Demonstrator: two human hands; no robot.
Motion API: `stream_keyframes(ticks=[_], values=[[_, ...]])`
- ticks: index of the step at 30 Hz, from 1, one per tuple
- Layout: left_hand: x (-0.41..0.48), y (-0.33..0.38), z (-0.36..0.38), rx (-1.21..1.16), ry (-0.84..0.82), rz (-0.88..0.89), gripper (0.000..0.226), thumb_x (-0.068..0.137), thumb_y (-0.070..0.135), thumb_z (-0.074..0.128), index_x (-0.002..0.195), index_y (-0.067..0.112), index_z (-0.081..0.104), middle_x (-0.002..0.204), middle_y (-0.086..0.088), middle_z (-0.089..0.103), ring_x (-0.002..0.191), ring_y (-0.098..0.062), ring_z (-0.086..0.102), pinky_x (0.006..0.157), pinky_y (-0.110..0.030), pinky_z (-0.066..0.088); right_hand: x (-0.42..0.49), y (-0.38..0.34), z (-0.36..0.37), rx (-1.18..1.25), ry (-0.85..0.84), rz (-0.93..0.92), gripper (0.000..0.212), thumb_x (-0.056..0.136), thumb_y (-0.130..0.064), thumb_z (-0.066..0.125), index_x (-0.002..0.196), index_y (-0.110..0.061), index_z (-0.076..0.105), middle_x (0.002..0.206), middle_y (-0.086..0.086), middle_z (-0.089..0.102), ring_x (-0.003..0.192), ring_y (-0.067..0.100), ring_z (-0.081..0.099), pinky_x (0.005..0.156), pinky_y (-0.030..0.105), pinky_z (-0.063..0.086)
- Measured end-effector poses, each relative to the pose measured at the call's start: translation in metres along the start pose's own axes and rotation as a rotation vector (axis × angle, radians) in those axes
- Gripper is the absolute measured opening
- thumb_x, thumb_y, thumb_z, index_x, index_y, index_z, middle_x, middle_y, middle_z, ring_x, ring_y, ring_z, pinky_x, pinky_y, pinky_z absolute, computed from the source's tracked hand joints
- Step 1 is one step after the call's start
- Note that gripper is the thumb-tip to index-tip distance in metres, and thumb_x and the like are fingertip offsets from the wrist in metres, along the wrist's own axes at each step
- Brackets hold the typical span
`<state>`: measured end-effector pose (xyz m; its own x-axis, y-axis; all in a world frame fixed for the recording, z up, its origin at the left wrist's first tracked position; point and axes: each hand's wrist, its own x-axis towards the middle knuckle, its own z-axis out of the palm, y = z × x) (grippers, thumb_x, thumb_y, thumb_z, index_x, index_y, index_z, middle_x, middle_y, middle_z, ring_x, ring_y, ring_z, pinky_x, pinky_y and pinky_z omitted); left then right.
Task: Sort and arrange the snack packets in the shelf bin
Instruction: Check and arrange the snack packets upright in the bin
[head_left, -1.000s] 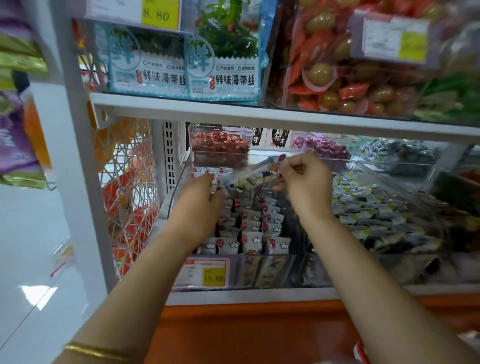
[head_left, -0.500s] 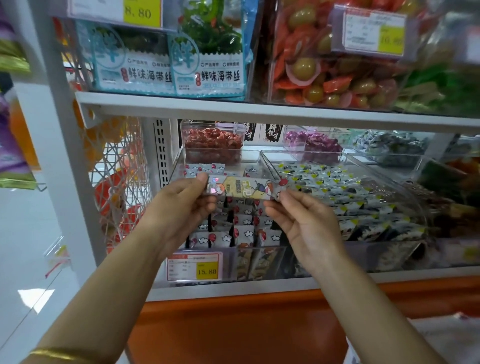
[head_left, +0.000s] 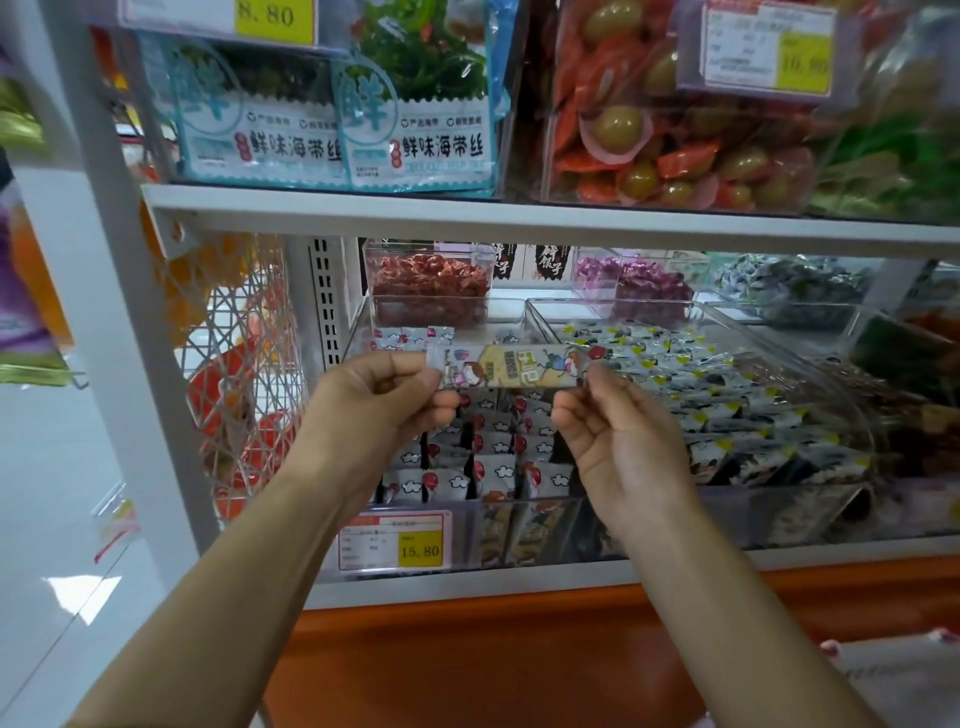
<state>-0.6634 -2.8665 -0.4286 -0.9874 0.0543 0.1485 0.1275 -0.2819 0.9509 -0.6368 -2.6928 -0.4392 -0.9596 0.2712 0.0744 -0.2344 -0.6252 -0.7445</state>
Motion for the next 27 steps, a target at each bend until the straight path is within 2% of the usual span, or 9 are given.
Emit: stream_keyframes(ticks=[4,9,15,19,22,24,25,27], values=[[0.001,0.0,0.0,-0.097,-0.038,-0.019,0.013,0.084,-0.007,0.053,0.087,0.004,0.059,0.06,-0.003,0.067,0.064,-0.015,0.069,0.059,-0.017,0.055,0.002,-0.002,0.0,0.017,-0.013,-0.009,0.014,0.092,-0.002,0.05,0.082,-0.003,0.06,0.056,0.004,0.066,0.052,0.009,0.065,0.048,0.016,0.052],[0.006,-0.004,-0.007,-0.194,0.006,-0.082,0.014,0.084,-0.009,0.052,0.093,0.001,0.06,0.064,-0.006,0.07,0.067,-0.016,0.071,0.058,-0.017,0.054,0.001,-0.001,0.0,0.025,-0.075,0.0,0.014,0.091,0.007,0.046,0.088,0.0,0.058,0.062,0.008,0.069,0.06,0.014,0.069,0.052,0.018,0.054],[0.007,-0.006,-0.008,-0.179,0.025,-0.11,0.011,0.087,-0.004,0.053,0.089,0.003,0.062,0.066,-0.006,0.069,0.065,-0.013,0.069,0.056,-0.016,0.053,0.003,0.0,-0.003,-0.008,-0.112,-0.028,0.014,0.091,0.008,0.044,0.095,0.0,0.056,0.065,0.009,0.07,0.063,0.017,0.07,0.055,0.02,0.055],[0.004,-0.005,-0.007,-0.125,-0.068,-0.087,0.007,0.076,0.015,0.063,0.079,0.009,0.065,0.067,-0.003,0.065,0.061,-0.009,0.064,0.056,-0.016,0.052,0.004,0.002,-0.007,-0.149,-0.107,-0.115,0.013,0.093,0.004,0.045,0.093,-0.002,0.056,0.068,0.009,0.069,0.066,0.021,0.07,0.059,0.024,0.056],[0.003,-0.007,-0.005,-0.038,-0.082,-0.026,0.01,0.077,0.011,0.062,0.087,0.01,0.063,0.07,-0.002,0.065,0.062,-0.009,0.064,0.058,-0.016,0.052,0.004,0.002,-0.008,-0.236,-0.131,-0.162,0.009,0.092,-0.015,0.053,0.088,-0.008,0.057,0.069,0.008,0.067,0.065,0.025,0.07,0.057,0.028,0.056],[0.003,-0.007,-0.005,0.033,-0.075,0.006,0.014,0.081,0.008,0.061,0.094,0.013,0.063,0.08,-0.004,0.065,0.07,-0.011,0.066,0.064,-0.018,0.053,0.003,0.001,-0.008,-0.324,-0.133,-0.195,0.021,0.083,-0.029,0.06,0.087,-0.009,0.054,0.068,0.004,0.067,0.062,0.023,0.069,0.054,0.028,0.056],[0.003,-0.007,-0.005,0.06,-0.082,0.019,0.018,0.081,0.008,0.062,0.096,0.015,0.064,0.085,-0.005,0.066,0.074,-0.013,0.067,0.066,-0.019,0.054,0.003,0.001,-0.008,-0.364,-0.124,-0.219,0.024,0.081,-0.029,0.062,0.088,-0.008,0.053,0.068,0.002,0.066,0.062,0.022,0.068,0.052,0.027,0.055],[0.002,-0.007,-0.004,0.061,-0.128,0.026,0.026,0.072,0.015,0.067,0.098,0.017,0.064,0.088,-0.005,0.069,0.079,-0.014,0.068,0.068,-0.02,0.054,0.005,0.002,-0.01,-0.398,-0.103,-0.255,0.016,0.085,-0.016,0.063,0.092,-0.005,0.053,0.077,0.006,0.065,0.065,0.021,0.068,0.051,0.024,0.054]])
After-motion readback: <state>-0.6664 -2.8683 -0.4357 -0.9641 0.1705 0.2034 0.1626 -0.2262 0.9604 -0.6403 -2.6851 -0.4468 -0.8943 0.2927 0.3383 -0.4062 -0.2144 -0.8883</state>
